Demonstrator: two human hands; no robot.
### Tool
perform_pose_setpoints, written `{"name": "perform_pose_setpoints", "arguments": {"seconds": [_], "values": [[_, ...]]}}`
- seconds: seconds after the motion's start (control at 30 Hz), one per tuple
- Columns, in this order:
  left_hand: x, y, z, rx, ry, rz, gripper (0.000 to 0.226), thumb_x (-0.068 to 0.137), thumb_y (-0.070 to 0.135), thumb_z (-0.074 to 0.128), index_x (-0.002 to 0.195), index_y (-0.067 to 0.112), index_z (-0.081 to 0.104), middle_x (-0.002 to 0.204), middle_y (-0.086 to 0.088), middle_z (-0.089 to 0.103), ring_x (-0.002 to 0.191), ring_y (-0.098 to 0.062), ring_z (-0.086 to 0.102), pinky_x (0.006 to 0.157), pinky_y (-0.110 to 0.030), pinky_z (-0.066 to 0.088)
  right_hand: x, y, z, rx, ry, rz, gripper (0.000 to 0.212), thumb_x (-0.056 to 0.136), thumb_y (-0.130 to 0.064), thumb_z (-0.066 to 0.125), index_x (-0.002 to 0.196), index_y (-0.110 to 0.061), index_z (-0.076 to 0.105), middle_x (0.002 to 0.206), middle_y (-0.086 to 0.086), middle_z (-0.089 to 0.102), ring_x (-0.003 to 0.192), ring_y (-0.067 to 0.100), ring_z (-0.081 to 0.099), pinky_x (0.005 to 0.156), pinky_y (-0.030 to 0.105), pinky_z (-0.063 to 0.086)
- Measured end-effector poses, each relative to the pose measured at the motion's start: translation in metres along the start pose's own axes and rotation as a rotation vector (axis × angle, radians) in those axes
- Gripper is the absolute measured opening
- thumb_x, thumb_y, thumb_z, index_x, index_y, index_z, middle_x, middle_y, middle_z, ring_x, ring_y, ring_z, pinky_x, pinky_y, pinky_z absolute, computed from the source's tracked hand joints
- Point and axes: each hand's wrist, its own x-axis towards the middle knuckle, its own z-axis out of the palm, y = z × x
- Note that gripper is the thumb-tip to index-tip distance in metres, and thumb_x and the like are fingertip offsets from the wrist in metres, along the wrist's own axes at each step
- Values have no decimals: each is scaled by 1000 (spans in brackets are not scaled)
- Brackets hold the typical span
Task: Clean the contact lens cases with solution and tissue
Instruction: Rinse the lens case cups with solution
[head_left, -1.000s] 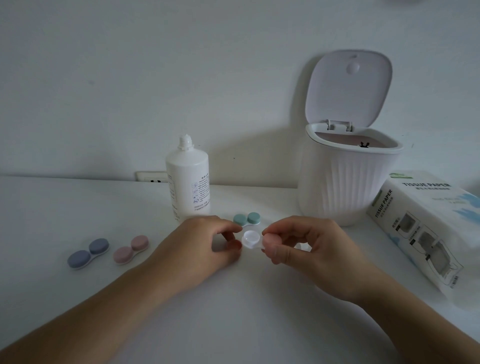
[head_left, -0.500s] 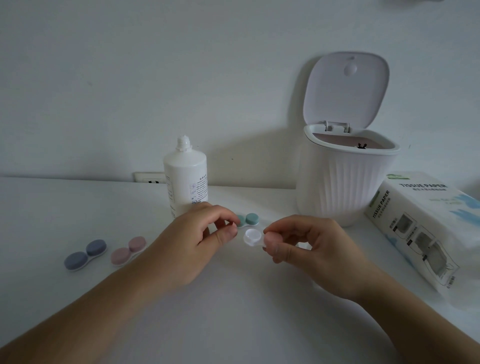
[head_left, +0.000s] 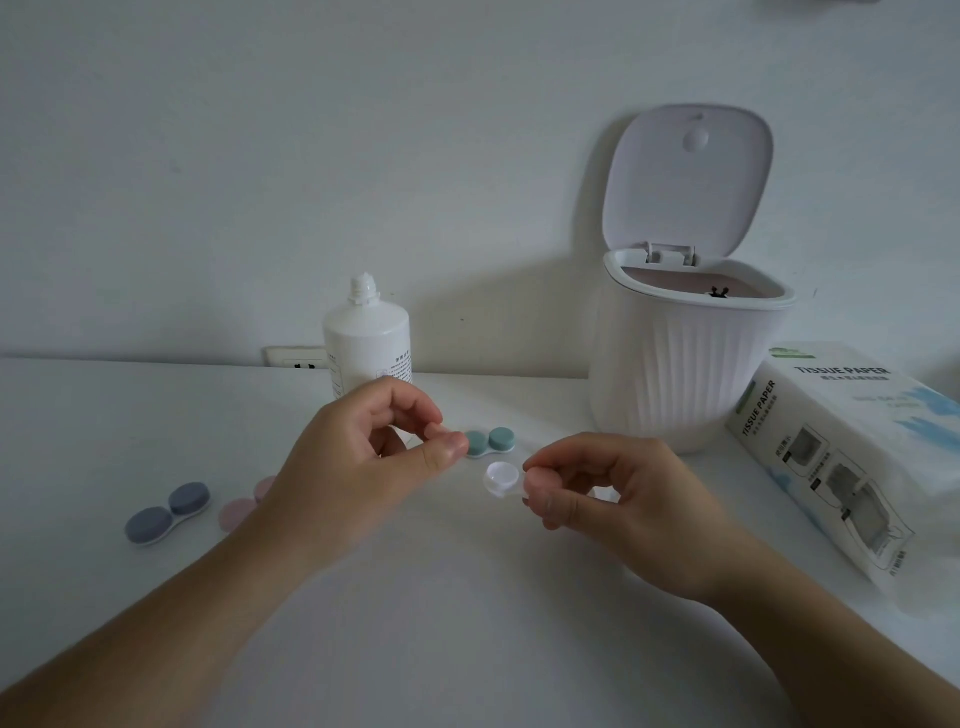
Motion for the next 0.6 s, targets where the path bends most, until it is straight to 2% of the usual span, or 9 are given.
{"name": "perform_pose_setpoints", "arguments": {"seconds": [0.1, 0.27, 0.4, 0.53, 0.6], "values": [[-1, 1, -1, -27, 17, -2, 29, 65, 51, 77, 79, 30, 65, 66, 5, 67, 51, -19, 45, 48, -29, 39, 0, 0, 0, 2, -4, 5, 24, 81, -49, 69, 95, -30, 74, 87, -10, 74, 76, 10, 71, 79, 34, 57], [-4, 2, 3, -35, 19, 3, 22, 75, 37, 80, 80, 24, 64, 63, 1, 66, 50, -17, 49, 48, -27, 41, 0, 1, 1, 15, -9, 14, 25, 79, -50, 70, 95, -32, 73, 88, -9, 75, 77, 11, 71, 81, 39, 58], [-8, 2, 8, -37, -22, 35, 24, 78, 33, 80, 84, 15, 64, 77, 6, 74, 51, -15, 48, 46, -27, 41, 0, 2, 3, 30, -9, 10, 25, 77, -50, 71, 94, -33, 73, 88, -9, 74, 76, 11, 71, 81, 38, 59], [-9, 1, 8, 9, -57, 88, 18, 80, 30, 81, 87, 24, 66, 84, 6, 76, 55, -33, 52, 50, -29, 43, 1, 3, 3, 42, -17, 8, 24, 77, -49, 72, 94, -32, 73, 87, -8, 74, 75, 12, 71, 80, 38, 59], [-9, 1, 8, 29, -74, 109, 17, 80, 32, 81, 88, 28, 68, 85, 8, 76, 57, -35, 52, 50, -28, 44, 0, 3, 3, 44, -20, 5, 24, 77, -49, 72, 94, -32, 73, 87, -9, 74, 74, 11, 70, 79, 36, 58]]}}
